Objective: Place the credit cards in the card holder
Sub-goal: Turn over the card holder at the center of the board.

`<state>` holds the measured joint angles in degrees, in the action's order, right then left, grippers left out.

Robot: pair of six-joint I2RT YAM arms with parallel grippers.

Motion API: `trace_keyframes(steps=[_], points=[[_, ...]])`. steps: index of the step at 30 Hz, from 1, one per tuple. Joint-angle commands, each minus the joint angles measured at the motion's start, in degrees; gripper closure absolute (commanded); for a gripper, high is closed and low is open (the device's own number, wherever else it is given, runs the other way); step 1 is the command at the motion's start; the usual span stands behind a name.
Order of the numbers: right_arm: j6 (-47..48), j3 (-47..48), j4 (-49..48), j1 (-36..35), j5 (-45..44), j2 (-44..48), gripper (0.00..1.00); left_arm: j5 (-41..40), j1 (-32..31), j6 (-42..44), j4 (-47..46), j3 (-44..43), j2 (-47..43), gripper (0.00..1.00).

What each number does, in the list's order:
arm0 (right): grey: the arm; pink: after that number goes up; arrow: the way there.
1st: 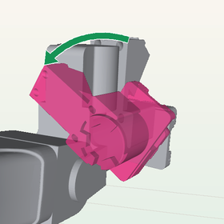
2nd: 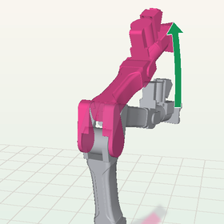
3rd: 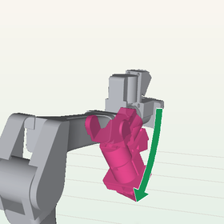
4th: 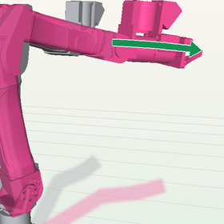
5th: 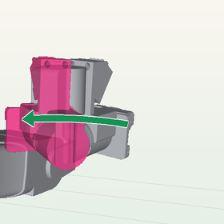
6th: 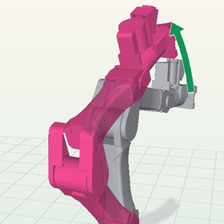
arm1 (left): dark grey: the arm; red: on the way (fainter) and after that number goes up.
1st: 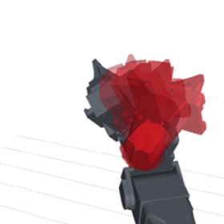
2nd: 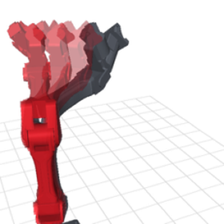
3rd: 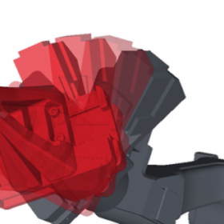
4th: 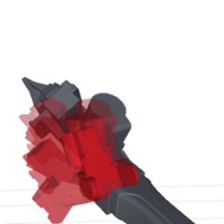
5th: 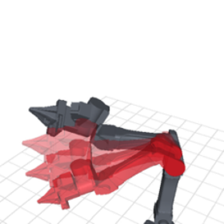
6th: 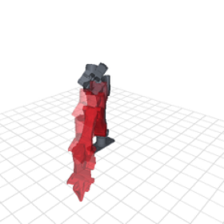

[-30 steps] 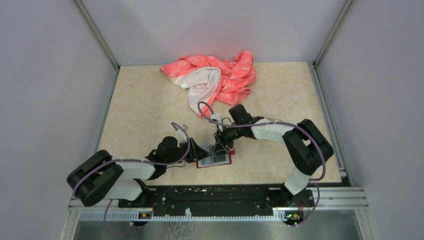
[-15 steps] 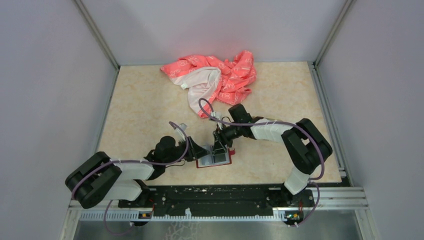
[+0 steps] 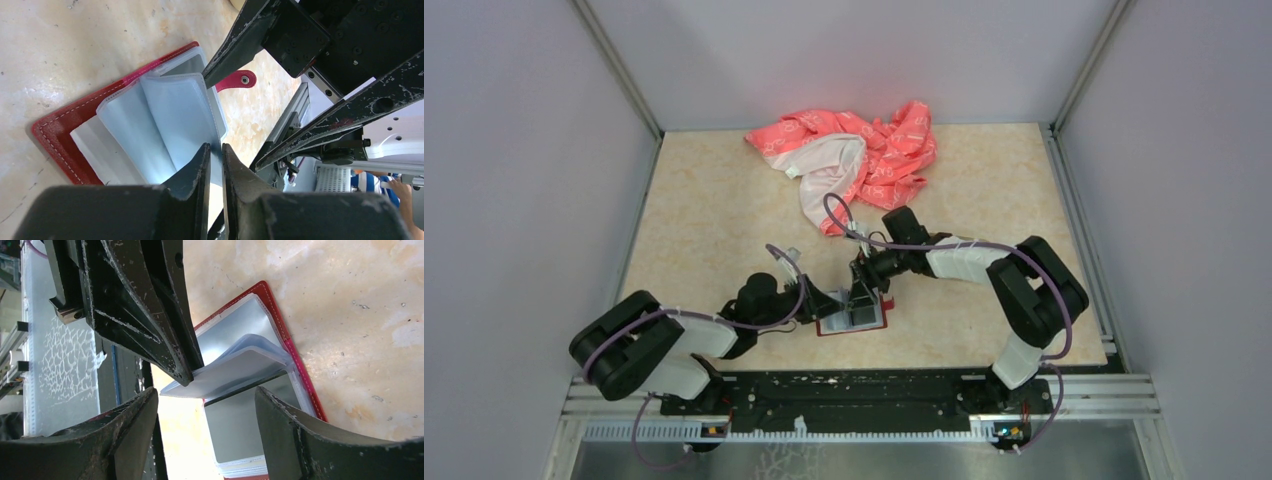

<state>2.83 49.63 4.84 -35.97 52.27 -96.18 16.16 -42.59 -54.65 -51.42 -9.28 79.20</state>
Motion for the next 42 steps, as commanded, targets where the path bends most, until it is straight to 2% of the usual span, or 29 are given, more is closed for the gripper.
trace_keyframes(steps=[1, 9, 12, 16, 22, 25, 31, 39, 42], points=[[-1.35, 1.20, -3.33, 0.29, -0.64, 0.13, 0.29, 2.05, 0.49, -0.28, -3.85, -0.52, 1.74, 0.82], [-2.39, 0.94, -4.02, -0.41, -5.62, -0.89, 0.30, 3.66, 0.52, -0.27, -5.24, -1.36, 4.43, 0.84], [-7.82, 1.03, -4.39, -0.33, -11.25, -1.17, 0.32, 4.36, 0.57, -0.36, -6.11, -1.52, 5.51, 0.84], [-12.71, 1.38, -7.03, 0.28, -7.80, -1.49, 0.33, 5.00, 0.58, -0.58, -6.88, -1.71, 6.62, 0.84], [4.59, 4.73, 3.92, -0.39, -0.47, -0.96, 0.30, 5.37, 0.70, -0.70, -7.34, -1.96, 7.58, 0.84], [8.15, 4.96, 6.50, -2.39, -2.89, -0.47, 0.26, 5.69, 0.83, -0.72, -7.38, -2.21, 7.81, 0.84], [7.22, 6.10, 7.90, -5.68, -12.96, -1.83, 0.25, 5.92, 1.18, -0.71, -7.56, -1.67, 7.36, 0.84], [6.97, 6.07, 7.79, -5.62, -16.11, -0.98, 0.38, 5.88, 1.45, -0.54, -7.39, -1.18, 7.02, 0.84], [8.08, 5.93, 8.28, -5.63, -16.34, -0.14, 0.39, 5.90, 1.52, -0.44, -7.17, -1.18, 6.93, 0.83]])
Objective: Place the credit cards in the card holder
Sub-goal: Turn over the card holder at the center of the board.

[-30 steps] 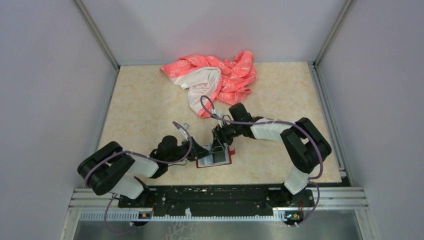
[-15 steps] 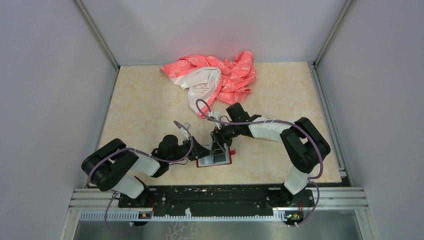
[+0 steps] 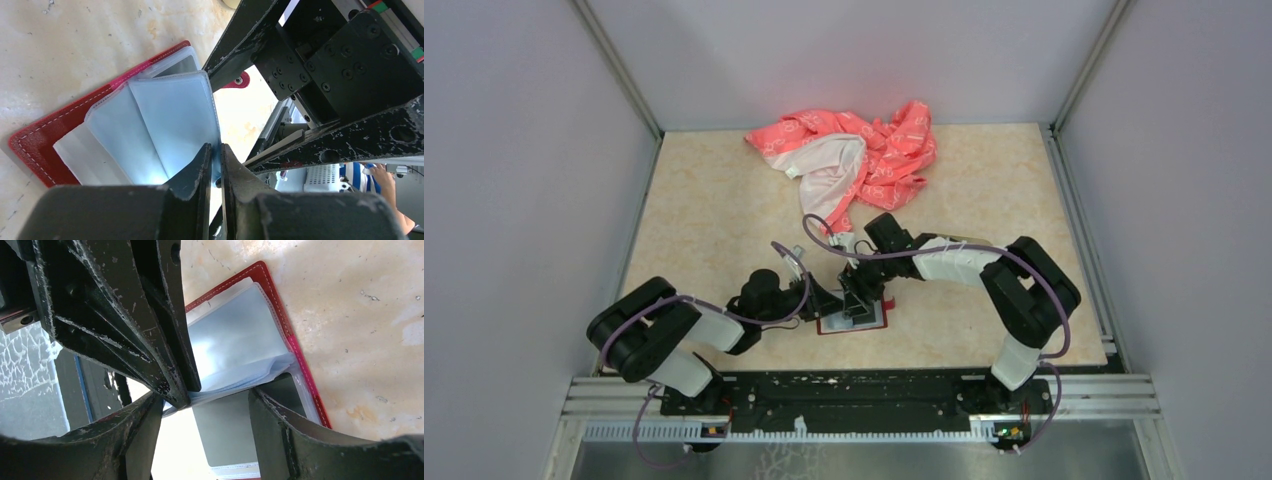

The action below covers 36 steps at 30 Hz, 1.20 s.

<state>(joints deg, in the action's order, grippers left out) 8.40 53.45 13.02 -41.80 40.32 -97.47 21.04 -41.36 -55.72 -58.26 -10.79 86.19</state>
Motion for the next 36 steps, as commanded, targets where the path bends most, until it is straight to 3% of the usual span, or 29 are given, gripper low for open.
trace_keyframes(steps=[1, 8, 14, 24, 30, 36], points=[[2.79, 2.05, 0.28, 0.27, -4.41, 1.53, 0.39, 0.94, 0.36, 0.66, -0.14, 0.32, -0.06, 0.82], [3.98, 2.17, 1.19, 0.27, -4.26, 2.06, 0.35, 0.80, 0.54, 1.12, 1.04, 0.49, -0.89, 0.77], [3.81, 2.24, 1.23, 0.27, -6.34, 2.09, 0.37, 0.01, 0.80, 1.88, 3.48, 0.77, -2.38, 0.73], [0.59, 2.03, 0.22, 3.82, 0.90, 2.43, 0.32, -4.99, 1.11, 5.53, 14.98, 0.59, -7.98, 0.72], [-1.91, 1.90, -0.71, 4.05, 3.05, 1.38, 0.36, -5.83, 1.15, 6.43, 17.26, 0.84, -10.91, 0.72], [-5.15, 2.10, -1.52, 4.33, 4.48, 1.18, 0.38, -5.11, 1.13, 8.03, 18.03, 1.85, -14.73, 0.62]])
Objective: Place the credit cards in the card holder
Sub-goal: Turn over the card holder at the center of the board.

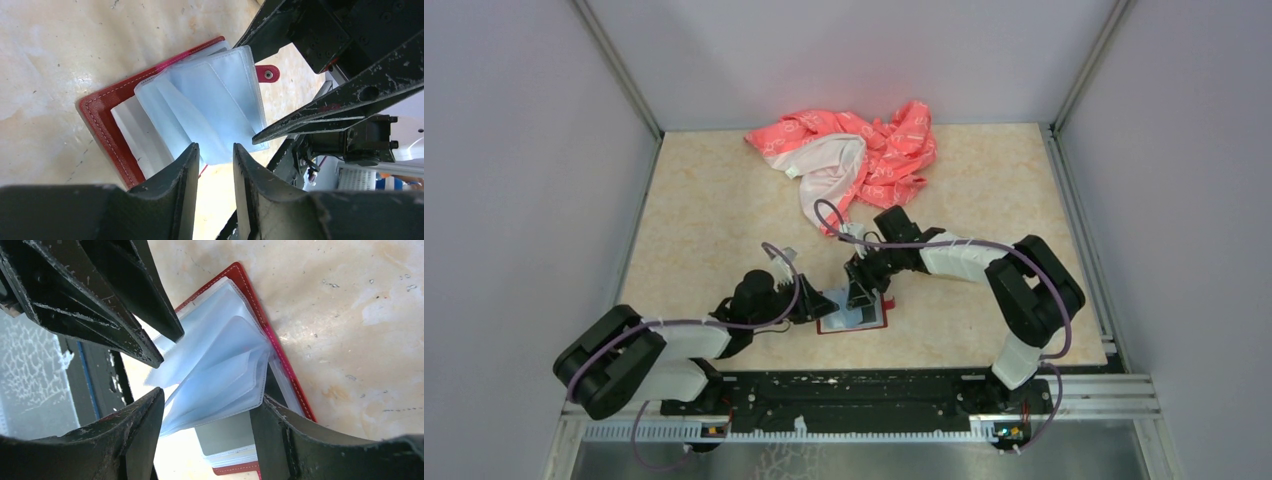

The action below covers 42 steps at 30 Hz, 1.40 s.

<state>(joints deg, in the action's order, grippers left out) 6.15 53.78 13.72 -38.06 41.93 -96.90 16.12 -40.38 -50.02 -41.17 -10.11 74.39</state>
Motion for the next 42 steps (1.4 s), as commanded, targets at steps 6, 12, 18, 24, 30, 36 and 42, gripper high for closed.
trace_keyframes(steps=[6, 12, 18, 24, 30, 36, 42], points=[[-8.31, 1.54, -4.52, 2.03, 5.34, -0.21, 0.36, -2.26, 0.21, 3.44, 5.44, 2.05, -10.20, 0.53], [-11.97, 1.12, -6.18, 3.21, 5.56, -1.27, 0.42, -4.76, 0.20, 4.00, 10.84, 2.29, -16.70, 0.52], [-14.14, 0.90, -7.46, 4.09, 7.53, -1.79, 0.52, -3.70, 0.21, 2.93, 8.86, 1.32, -14.41, 0.52], [-14.57, 0.89, -7.32, 5.09, 6.53, -1.87, 0.60, -0.37, 0.20, 2.27, 1.03, 0.25, -4.56, 0.45], [-14.01, 1.30, -6.28, 5.15, 4.43, -2.65, 0.86, 2.79, 0.20, 2.24, -3.35, -1.67, 0.61, 0.36], [-16.02, 1.32, -7.35, 5.19, 7.08, -3.82, 0.85, 4.87, 0.08, 3.60, -5.23, -1.88, 1.91, 0.29], [-17.02, 1.32, -8.65, 5.19, 11.46, -4.37, 0.72, 2.69, -0.60, 3.57, -2.26, -2.37, 3.50, 0.27]])
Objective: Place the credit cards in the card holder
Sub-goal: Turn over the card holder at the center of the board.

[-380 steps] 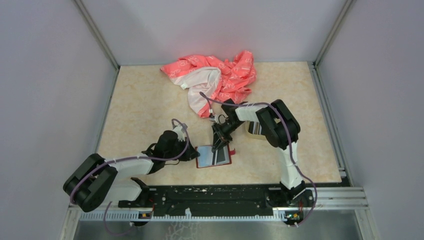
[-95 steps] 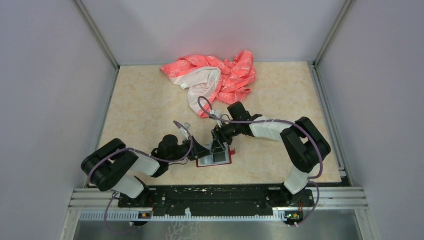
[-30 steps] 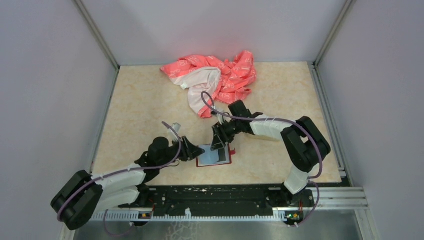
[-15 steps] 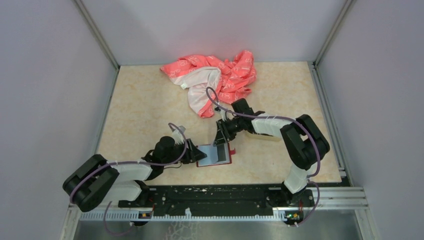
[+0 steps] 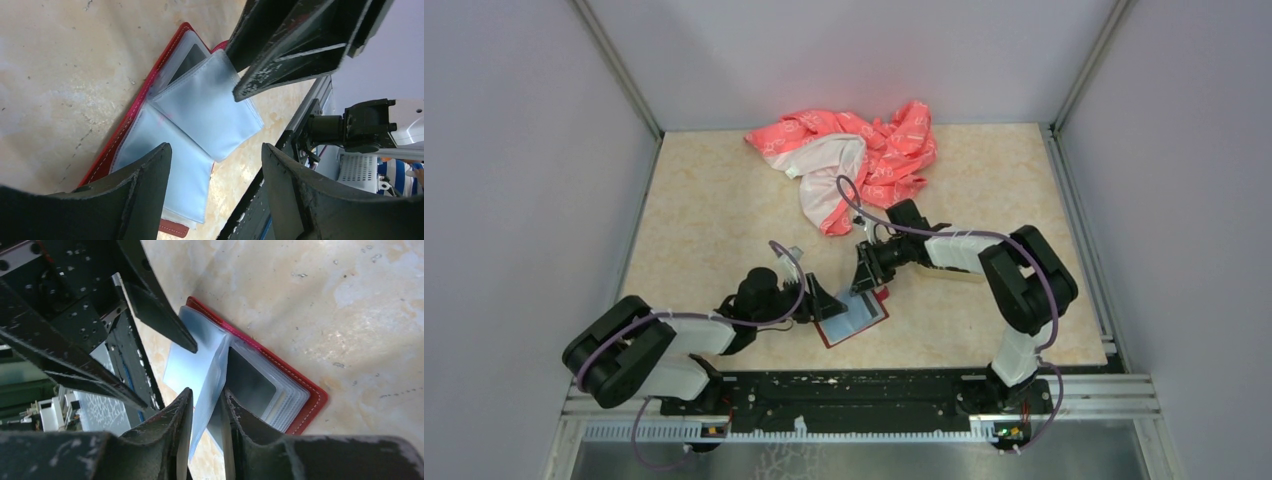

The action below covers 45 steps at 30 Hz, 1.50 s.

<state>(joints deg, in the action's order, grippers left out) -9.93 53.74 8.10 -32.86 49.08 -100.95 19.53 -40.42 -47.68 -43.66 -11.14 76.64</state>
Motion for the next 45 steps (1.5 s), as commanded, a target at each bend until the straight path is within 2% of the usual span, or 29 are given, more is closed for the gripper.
trace_keyframes(steps=[1, 3, 7, 11, 14, 15, 23, 27, 31, 38, 41, 45], points=[[-0.29, 1.56, -2.32, 0.01, 4.25, -0.10, 0.70, -1.61, -0.61, 1.15, 1.22, -1.61, 1.43, 0.27], [1.26, 1.93, -0.96, -0.01, 2.70, 0.75, 0.64, -2.77, -0.62, 0.69, 1.88, -1.57, 1.47, 0.27], [5.18, 2.36, 2.05, -0.08, -4.30, 3.47, 0.63, -4.03, -0.64, -0.76, 1.56, -0.79, 1.16, 0.30], [6.62, 2.13, 3.21, -0.75, -8.94, 5.07, 0.68, -4.85, -0.62, -1.35, 1.26, -0.63, 1.23, 0.34], [7.51, 2.61, 4.20, -2.52, -10.67, 5.22, 0.82, -4.85, -0.62, -1.46, 1.02, -0.81, 1.52, 0.36], [7.86, 2.82, 4.60, -3.14, -10.97, 5.22, 0.84, -5.01, -0.62, -1.57, 0.83, -0.77, 1.51, 0.37], [9.04, 3.17, 5.75, -5.64, -12.31, 4.61, 0.84, -5.15, -0.62, -1.99, -1.59, 0.62, 0.12, 0.36], [8.42, 3.29, 5.62, -6.06, -10.67, 4.03, 0.78, -4.52, -0.74, -2.94, -1.88, 0.89, -0.07, 0.34], [7.12, 3.18, 4.98, -6.03, -8.92, 3.42, 0.77, -5.10, -2.02, -3.15, -1.46, 1.11, -0.87, 0.32], [3.73, 2.88, 2.63, -5.30, -0.39, 3.37, 0.72, -16.91, -8.31, -2.64, 12.12, -1.78, -4.52, 0.32], [1.95, 2.05, 1.09, -4.51, 1.26, 3.63, 0.71, -17.98, -9.40, -4.48, 12.00, -1.43, -5.26, 0.31], [0.54, 1.80, 0.41, -4.06, 1.63, 2.67, 0.71, -15.86, -9.76, -5.57, 7.15, -1.51, -1.54, 0.30]])
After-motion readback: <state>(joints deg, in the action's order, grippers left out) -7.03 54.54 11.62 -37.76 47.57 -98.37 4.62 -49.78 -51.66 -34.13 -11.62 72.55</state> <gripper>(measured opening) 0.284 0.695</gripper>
